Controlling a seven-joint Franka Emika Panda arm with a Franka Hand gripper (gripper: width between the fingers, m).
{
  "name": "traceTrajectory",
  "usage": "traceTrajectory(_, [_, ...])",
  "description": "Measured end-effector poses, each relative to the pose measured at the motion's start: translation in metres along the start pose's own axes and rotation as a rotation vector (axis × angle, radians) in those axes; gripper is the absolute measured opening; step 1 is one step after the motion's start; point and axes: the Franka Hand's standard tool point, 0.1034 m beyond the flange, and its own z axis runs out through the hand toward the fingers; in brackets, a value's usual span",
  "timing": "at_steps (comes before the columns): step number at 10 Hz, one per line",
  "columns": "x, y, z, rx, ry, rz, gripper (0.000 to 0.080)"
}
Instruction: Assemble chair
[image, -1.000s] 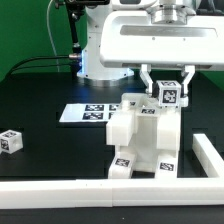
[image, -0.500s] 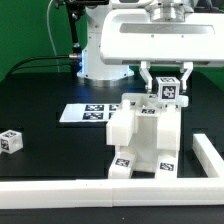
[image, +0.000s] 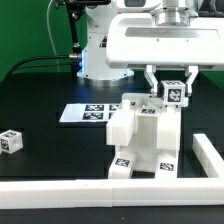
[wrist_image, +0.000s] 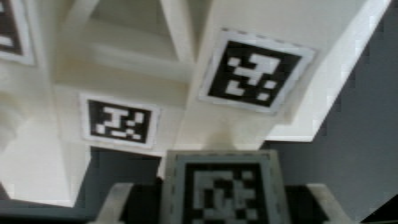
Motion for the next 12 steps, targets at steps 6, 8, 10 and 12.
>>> traceTrajectory(6, [-0.0018, 0.0024, 0.0085, -0.011, -0.001, -0.005, 0.0281])
traceTrajectory(8, [-0.0017, 0.0025, 0.0085, -0.012, 0.000, 0.001, 0.0281])
traceTrajectory(10, [-0.0018, 0.0025, 0.0086, -0.012, 0.000, 0.001, 0.0281])
traceTrajectory(12, [-0.0020, 0.0026, 0.0087, -0.012, -0.001, 0.001, 0.0472])
